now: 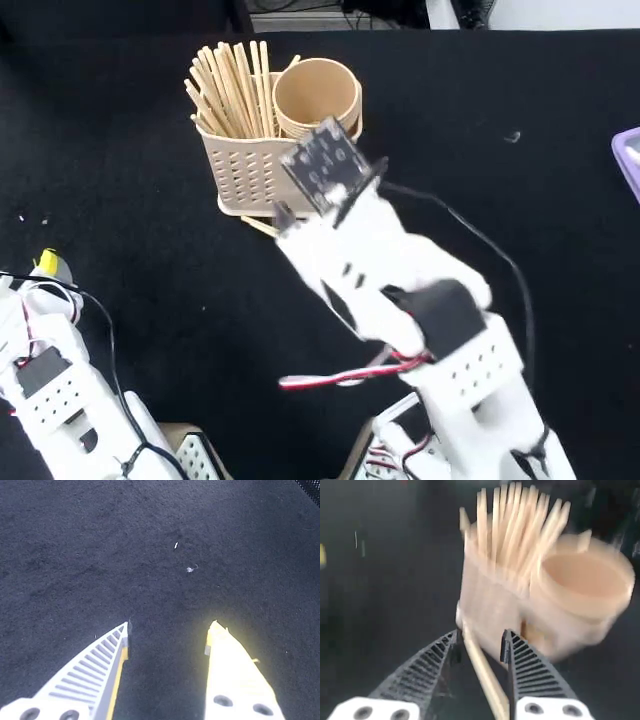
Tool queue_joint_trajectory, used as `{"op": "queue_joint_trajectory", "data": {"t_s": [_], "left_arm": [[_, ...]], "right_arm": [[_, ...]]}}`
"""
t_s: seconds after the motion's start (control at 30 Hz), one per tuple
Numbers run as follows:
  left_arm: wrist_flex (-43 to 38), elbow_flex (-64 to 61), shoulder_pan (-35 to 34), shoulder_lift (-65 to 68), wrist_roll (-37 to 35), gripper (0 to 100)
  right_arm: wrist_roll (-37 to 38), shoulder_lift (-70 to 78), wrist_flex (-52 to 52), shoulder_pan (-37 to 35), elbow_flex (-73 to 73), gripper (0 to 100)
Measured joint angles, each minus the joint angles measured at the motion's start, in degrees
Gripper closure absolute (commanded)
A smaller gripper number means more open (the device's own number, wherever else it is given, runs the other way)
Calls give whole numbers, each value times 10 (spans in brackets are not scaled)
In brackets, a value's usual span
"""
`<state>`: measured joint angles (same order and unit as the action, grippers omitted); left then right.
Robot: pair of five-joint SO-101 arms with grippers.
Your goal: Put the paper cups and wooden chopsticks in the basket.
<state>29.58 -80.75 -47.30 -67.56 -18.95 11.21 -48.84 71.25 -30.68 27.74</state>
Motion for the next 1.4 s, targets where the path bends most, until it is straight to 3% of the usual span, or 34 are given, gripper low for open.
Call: {"op": "queue_joint_trajectory", "data": {"t_s": [0.07,0.17,0.4,0.93,1.07,1.2,1.4], "left_arm": [[0,0,0,0,0,747],[0,0,0,0,0,747],[0,0,0,0,0,747],[0,0,0,0,0,747],[0,0,0,0,0,747],[0,0,0,0,0,747],[0,0,0,0,0,747]], "right_arm": [[35,-9,64,33,35,861],[117,-10,77,96,125,859],[290,15,-113,229,371,730],[414,236,-405,243,426,761],[440,251,-403,243,423,804],[506,251,-361,243,415,995],[549,251,-295,244,390,988]]}}
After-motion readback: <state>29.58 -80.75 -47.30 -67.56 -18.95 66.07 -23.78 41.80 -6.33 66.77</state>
